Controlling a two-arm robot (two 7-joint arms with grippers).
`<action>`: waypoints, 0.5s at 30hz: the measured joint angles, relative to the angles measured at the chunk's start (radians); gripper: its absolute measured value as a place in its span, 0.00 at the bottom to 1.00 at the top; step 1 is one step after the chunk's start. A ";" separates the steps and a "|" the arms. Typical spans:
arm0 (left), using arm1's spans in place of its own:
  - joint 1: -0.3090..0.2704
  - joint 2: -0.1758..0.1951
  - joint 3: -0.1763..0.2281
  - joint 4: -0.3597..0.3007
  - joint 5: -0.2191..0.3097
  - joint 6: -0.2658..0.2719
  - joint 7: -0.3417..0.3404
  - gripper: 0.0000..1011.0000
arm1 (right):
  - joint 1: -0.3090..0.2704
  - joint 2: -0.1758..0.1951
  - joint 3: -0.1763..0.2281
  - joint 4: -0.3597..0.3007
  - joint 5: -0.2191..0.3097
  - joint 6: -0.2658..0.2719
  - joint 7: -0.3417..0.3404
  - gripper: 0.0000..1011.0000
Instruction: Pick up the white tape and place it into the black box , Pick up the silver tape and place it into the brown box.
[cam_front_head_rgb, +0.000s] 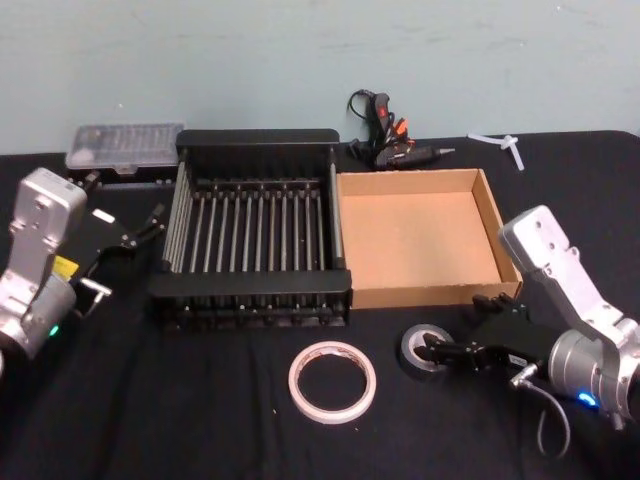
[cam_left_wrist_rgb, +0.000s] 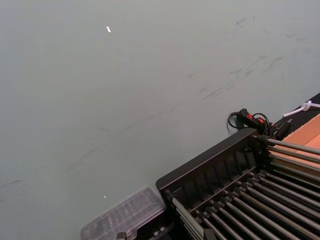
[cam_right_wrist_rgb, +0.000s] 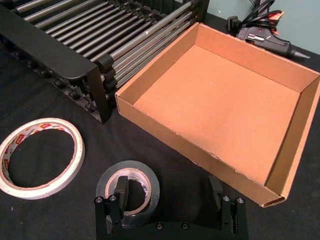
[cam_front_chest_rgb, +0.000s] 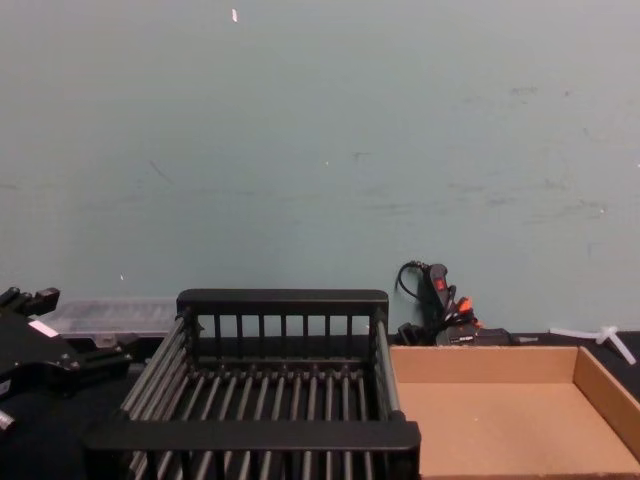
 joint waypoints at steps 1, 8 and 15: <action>0.000 0.000 0.000 0.000 0.000 0.000 0.000 0.99 | 0.002 -0.002 -0.001 0.003 -0.002 0.001 0.002 0.99; 0.000 0.000 0.000 0.000 0.000 0.000 0.000 0.99 | 0.018 -0.016 -0.005 0.020 -0.021 0.019 0.014 0.99; 0.000 0.000 0.000 0.000 0.000 0.000 0.000 0.99 | 0.026 -0.030 -0.007 0.032 -0.040 0.034 0.023 0.99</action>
